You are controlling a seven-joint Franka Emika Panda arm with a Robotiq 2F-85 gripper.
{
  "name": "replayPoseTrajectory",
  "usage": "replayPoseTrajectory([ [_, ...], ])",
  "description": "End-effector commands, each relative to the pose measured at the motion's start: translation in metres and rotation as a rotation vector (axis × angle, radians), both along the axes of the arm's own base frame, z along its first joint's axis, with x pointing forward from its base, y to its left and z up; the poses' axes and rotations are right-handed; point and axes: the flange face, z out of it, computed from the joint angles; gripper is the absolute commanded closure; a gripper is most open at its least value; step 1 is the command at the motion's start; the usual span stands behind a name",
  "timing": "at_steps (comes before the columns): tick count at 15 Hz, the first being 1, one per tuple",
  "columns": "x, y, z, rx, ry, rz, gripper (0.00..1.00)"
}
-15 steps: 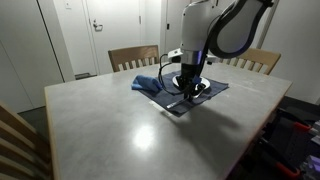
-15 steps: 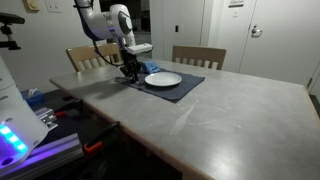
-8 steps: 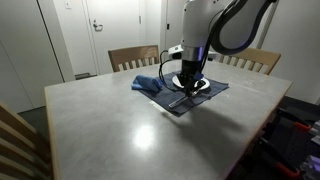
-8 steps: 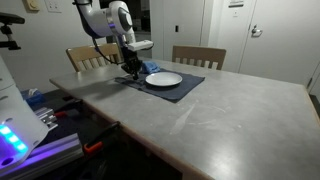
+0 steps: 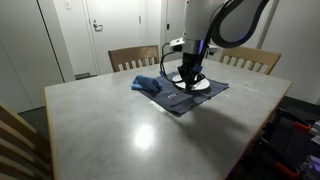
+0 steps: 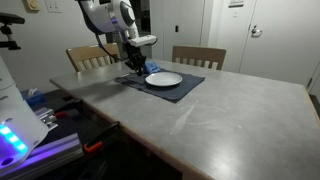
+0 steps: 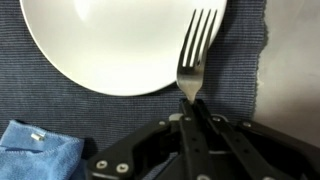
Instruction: Place the fork on the plate
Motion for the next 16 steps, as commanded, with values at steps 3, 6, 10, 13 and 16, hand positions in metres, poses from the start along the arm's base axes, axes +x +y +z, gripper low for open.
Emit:
replayPoseTrajectory([
  [3,0.023,-0.049,0.002,0.052,-0.09,-0.06,0.98],
  [6,0.038,-0.074,0.003,0.08,-0.134,-0.085,0.98],
  [10,0.053,-0.097,-0.005,0.118,-0.178,-0.113,0.98],
  [13,0.057,-0.103,-0.023,0.161,-0.201,-0.125,0.98],
  [16,0.061,-0.101,-0.035,0.214,-0.223,-0.132,0.98],
])
